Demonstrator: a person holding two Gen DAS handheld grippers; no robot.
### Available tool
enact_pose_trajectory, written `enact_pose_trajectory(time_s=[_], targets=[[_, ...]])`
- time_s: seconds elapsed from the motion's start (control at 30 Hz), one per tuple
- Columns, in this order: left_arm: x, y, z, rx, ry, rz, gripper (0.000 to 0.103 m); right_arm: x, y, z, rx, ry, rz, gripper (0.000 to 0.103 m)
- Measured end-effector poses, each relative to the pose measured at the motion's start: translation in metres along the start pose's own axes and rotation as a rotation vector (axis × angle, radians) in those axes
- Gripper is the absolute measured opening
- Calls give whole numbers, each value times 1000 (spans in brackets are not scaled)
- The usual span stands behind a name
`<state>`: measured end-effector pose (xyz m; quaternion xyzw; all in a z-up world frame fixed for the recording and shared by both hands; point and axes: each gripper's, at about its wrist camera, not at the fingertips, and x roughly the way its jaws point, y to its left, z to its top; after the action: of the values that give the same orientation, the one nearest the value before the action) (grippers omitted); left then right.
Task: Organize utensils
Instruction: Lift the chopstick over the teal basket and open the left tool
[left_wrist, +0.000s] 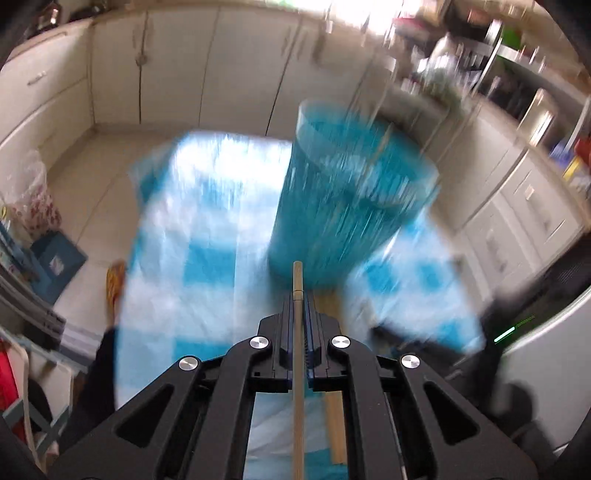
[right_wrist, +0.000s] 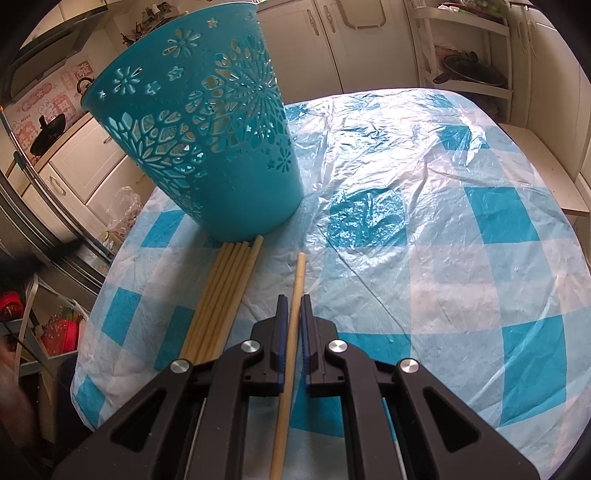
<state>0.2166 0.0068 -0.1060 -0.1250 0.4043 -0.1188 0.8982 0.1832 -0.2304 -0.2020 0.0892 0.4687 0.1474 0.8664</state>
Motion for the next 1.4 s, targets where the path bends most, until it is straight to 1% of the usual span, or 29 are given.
enact_pose_trajectory(time_s=[0.03,0.1,0.13,0.17,0.2,0.23,0.27,0.3,0.37,0.4,0.47,0.53,0.63,0.73,0.8,0.9,0.97,1.07,1.17,1.3,1.33,1.4], targets=[[-13,-2,8,-1,-43,-17,5,0,0,0,1,0,1,7],[-45,-13,32,9,-166,-57,5,0,-1,0,4,-1,2,7],[-58,-18,44,17,-226,-71,5,0,-1,0,4,-2,3,7],[-63,-26,53,25,-268,-82,5,0,-1,0,5,-3,4,7],[-76,-36,65,41,-343,-97,5,0,-1,0,5,-3,4,7],[-84,-43,73,52,-401,-98,5,0,-1,0,5,-4,4,7],[-89,-48,80,58,-438,-97,5,0,-1,0,5,-5,5,7],[-96,-57,89,65,-511,-94,5,0,-1,0,6,-6,5,7],[-104,-70,101,76,-621,-60,5,1,-1,0,8,-7,7,7],[-103,-76,108,78,-689,-24,5,1,-1,0,8,-7,7,7],[-100,-85,119,60,-781,44,5,1,-1,1,10,-8,9,7],[-86,-91,129,50,-837,107,5,1,-1,1,11,-7,10,7],[-52,-86,139,16,-821,140,5,2,-2,2,19,-3,13,7],[-19,-76,139,-22,-763,155,5,2,-3,3,25,-1,18,7],[-5,-67,137,-46,-728,156,5,3,-3,3,29,0,23,7],[4,-54,129,-66,-716,152,5,3,-3,4,29,0,26,7],[9,-45,121,-60,-700,154,5,2,-3,4,28,0,27,7],[16,-42,112,-45,-678,157,5,3,-3,4,29,0,26,7],[23,-40,104,-32,-645,167,5,2,-3,4,26,0,23,7],[33,-40,92,1,-568,200,6,2,-3,4,22,1,20,7],[34,-39,90,3,-551,204,7,2,-2,4,21,1,19,7],[33,-36,84,2,-512,212,14,3,-1,4,15,-1,16,7]])
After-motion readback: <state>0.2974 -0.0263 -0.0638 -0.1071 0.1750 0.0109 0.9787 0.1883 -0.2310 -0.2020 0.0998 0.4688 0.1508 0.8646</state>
